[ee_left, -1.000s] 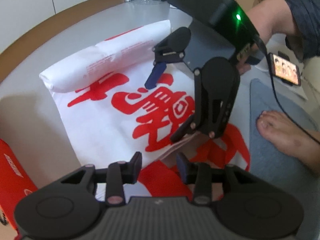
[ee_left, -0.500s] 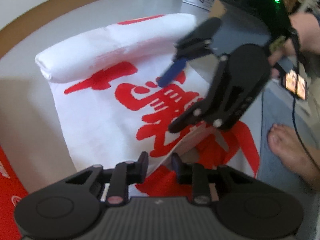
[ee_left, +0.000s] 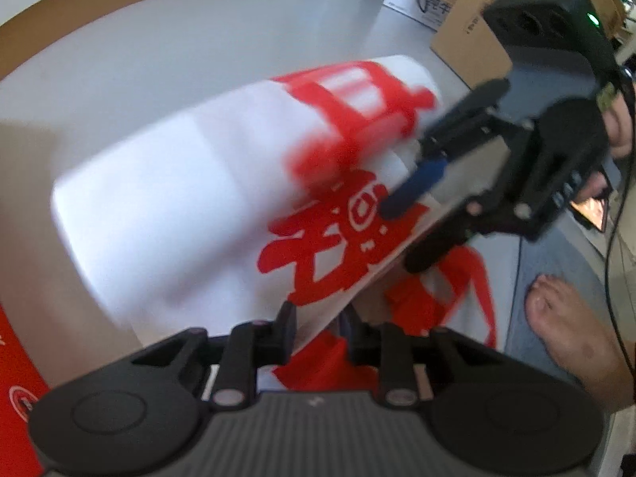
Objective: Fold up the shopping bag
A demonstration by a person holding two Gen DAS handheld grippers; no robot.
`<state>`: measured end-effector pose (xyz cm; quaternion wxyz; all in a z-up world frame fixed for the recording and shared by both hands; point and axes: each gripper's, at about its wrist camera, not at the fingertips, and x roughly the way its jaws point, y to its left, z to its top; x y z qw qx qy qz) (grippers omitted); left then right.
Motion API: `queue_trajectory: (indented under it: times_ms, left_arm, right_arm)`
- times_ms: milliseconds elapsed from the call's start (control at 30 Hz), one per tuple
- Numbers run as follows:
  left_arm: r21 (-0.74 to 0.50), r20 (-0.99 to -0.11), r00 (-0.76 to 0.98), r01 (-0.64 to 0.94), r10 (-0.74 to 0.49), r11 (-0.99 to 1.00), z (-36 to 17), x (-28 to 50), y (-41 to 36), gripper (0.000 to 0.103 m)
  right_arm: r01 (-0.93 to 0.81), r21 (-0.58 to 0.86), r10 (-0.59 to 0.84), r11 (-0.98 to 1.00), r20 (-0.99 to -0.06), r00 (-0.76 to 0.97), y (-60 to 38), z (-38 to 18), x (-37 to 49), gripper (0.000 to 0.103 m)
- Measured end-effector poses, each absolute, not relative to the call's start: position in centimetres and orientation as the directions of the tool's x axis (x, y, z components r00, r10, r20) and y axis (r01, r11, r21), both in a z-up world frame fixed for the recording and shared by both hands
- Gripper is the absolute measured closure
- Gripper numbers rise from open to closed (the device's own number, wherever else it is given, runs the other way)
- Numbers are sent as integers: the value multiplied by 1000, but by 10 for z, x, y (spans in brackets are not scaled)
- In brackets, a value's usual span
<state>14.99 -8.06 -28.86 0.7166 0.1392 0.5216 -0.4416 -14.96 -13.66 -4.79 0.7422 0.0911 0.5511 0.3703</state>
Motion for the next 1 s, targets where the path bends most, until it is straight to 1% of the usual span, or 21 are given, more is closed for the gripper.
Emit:
queue_trajectory:
  times_ms: [100, 167, 233, 267, 300, 500, 600, 667, 767, 867, 900, 967, 1000]
  left_arm:
    - [-286, -866, 52, 765, -497, 577, -290, 150, -77, 80]
    - [-304, -862, 43, 754, -505, 583, -292, 148, -74, 80]
    - [-328, -857, 28, 741, -515, 586, -293, 147, -70, 80]
    - [-340, -854, 19, 735, -520, 586, -294, 146, -68, 81]
    - [-352, -851, 11, 730, -524, 586, -295, 145, -67, 81]
    - [-395, -837, -7, 699, -547, 596, -299, 136, -55, 81]
    - [-388, -837, 10, 695, -547, 605, -299, 132, -51, 81]
    - [-339, -844, 57, 713, -533, 614, -294, 126, -50, 79]
    - [-265, -850, 128, 735, -511, 624, -287, 116, -49, 73]
    - [-191, -846, 198, 754, -496, 628, -282, 105, -48, 73]
    - [-168, -841, 220, 761, -494, 626, -281, 100, -47, 73]
    - [-118, -826, 272, 773, -494, 623, -279, 91, -46, 83]
    - [-92, -815, 299, 778, -496, 621, -278, 86, -45, 83]
  right_arm:
    - [-473, 515, 633, 715, -764, 124, -130, -46, -155, 49]
    - [-484, 492, 617, 724, -776, 134, -126, -44, -158, 53]
    - [-487, 487, 616, 725, -775, 142, -122, -45, -159, 65]
    - [-487, 485, 615, 726, -775, 146, -121, -45, -160, 68]
    - [-484, 485, 615, 728, -774, 150, -123, -43, -161, 73]
    - [-406, 505, 616, 761, -759, 210, -128, -44, -169, 75]
    - [-373, 507, 608, 777, -758, 237, -132, -45, -173, 75]
    - [-356, 508, 603, 784, -760, 243, -134, -44, -172, 76]
    - [-350, 504, 596, 790, -764, 247, -132, -43, -170, 77]
    - [-353, 501, 595, 790, -765, 247, -129, -43, -169, 78]
    - [-354, 500, 594, 791, -765, 247, -129, -43, -169, 78]
    - [-358, 492, 589, 794, -769, 249, -126, -44, -170, 79]
    - [-361, 486, 584, 796, -772, 251, -126, -44, -171, 79]
